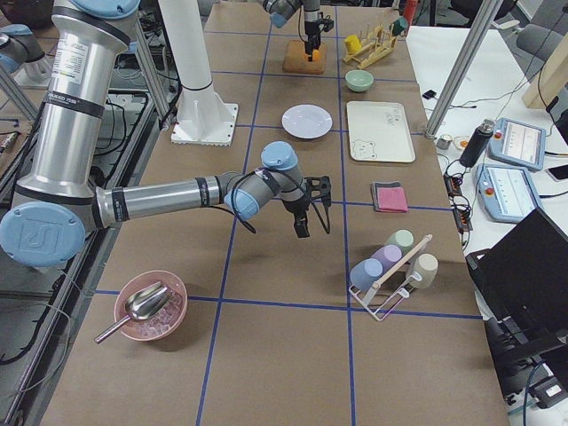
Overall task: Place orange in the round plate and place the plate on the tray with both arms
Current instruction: 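Carry the orange onto the plate with the left gripper while the right arm advances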
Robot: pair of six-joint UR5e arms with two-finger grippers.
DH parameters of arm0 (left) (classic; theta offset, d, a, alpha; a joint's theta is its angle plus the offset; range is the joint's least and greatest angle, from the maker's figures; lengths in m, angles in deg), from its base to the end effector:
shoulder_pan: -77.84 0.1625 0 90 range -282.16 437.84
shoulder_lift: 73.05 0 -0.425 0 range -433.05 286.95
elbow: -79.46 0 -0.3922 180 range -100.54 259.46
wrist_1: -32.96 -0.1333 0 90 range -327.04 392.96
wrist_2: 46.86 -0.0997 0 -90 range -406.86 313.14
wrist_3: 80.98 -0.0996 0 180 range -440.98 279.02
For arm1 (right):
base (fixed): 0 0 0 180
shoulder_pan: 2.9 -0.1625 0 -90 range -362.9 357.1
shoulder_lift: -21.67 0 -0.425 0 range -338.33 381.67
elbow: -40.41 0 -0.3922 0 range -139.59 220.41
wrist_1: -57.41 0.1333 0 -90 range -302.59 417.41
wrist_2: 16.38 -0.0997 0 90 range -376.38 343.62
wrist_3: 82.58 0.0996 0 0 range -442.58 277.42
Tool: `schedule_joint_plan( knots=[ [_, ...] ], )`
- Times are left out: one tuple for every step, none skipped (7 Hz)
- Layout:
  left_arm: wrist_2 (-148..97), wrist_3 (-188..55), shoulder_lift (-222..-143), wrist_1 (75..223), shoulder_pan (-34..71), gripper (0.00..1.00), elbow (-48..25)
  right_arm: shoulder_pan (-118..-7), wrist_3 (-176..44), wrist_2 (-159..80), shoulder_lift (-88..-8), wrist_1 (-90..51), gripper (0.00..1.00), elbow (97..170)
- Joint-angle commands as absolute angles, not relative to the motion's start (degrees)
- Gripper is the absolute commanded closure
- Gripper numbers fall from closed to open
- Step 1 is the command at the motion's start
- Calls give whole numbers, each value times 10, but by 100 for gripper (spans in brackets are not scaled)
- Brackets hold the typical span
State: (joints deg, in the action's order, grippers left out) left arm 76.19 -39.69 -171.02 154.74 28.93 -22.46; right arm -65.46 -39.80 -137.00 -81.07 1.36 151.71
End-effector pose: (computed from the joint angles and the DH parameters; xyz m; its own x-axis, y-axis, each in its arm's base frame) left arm 0.3053 -0.4702 0.4235 0.5324 0.3478 -0.7718 -0.0750 0.9275 0.3662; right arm -0.1228 -0.4157 0.5145 0.6749 -0.0709 0.7345 -0.1617 0.9570 0.2409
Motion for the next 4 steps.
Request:
schedule_joint_plan(
  knots=[
    [723, -306, -1864, 1389, 327, 100, -236, -642, -379, -1390, -764, 26, 0, 1509],
    [682, -255, -1930, 1337, 375, 100, -229, -622, -348, -1381, -753, 21, 0, 1508],
    [641, -196, -2002, 1319, 416, 100, -182, -606, -294, -1378, -733, 21, 0, 1508],
    [599, -142, -2089, 1319, 448, 100, -98, -582, -264, -1359, -713, 21, 0, 1508]
  ],
)
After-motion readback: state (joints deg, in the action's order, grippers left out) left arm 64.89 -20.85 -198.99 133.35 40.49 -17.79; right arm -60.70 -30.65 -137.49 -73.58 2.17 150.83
